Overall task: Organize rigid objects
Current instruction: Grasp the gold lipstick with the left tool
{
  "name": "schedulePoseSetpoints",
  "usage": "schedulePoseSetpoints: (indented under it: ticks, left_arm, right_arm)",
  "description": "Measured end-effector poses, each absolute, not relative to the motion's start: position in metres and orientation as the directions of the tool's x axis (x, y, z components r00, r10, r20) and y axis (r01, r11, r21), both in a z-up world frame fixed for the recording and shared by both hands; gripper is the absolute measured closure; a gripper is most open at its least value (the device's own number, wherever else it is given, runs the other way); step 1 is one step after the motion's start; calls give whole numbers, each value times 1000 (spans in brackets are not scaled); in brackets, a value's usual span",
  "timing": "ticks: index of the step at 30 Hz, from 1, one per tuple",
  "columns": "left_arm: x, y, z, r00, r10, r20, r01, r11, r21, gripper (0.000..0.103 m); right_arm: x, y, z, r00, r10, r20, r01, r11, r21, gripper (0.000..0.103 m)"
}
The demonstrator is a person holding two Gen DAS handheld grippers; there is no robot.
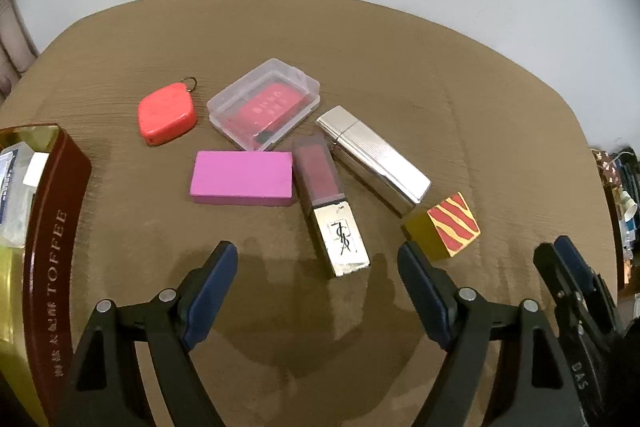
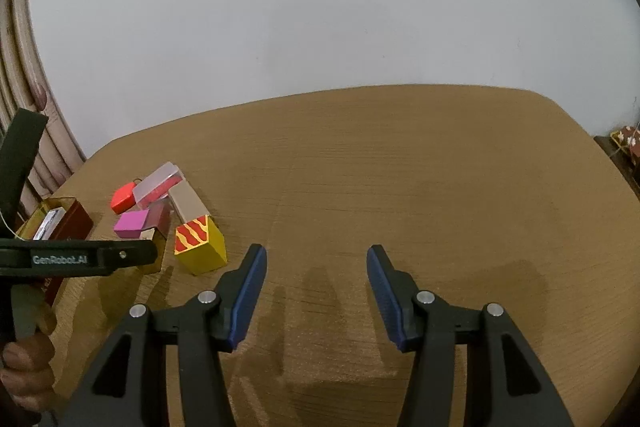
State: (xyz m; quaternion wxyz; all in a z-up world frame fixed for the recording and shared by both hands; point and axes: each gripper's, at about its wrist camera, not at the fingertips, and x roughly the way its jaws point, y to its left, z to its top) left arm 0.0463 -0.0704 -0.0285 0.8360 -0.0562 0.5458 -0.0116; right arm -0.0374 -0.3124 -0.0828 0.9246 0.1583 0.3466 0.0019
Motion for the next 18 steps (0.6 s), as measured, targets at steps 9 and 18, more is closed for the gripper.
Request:
schedulePoseSetpoints:
  ticks: [9,18]
  left_arm:
    - [60,-76,-38,382,-88,-920,-50,992,-116,43]
    - [66,-84,-41,389,-33,-921,-76,995,-67,86]
  right_arm:
    - [-40,-323,-82,762,141,-633,99,939,329,49]
    - [-43,-337,-82,754,160,-637,108,927,360,49]
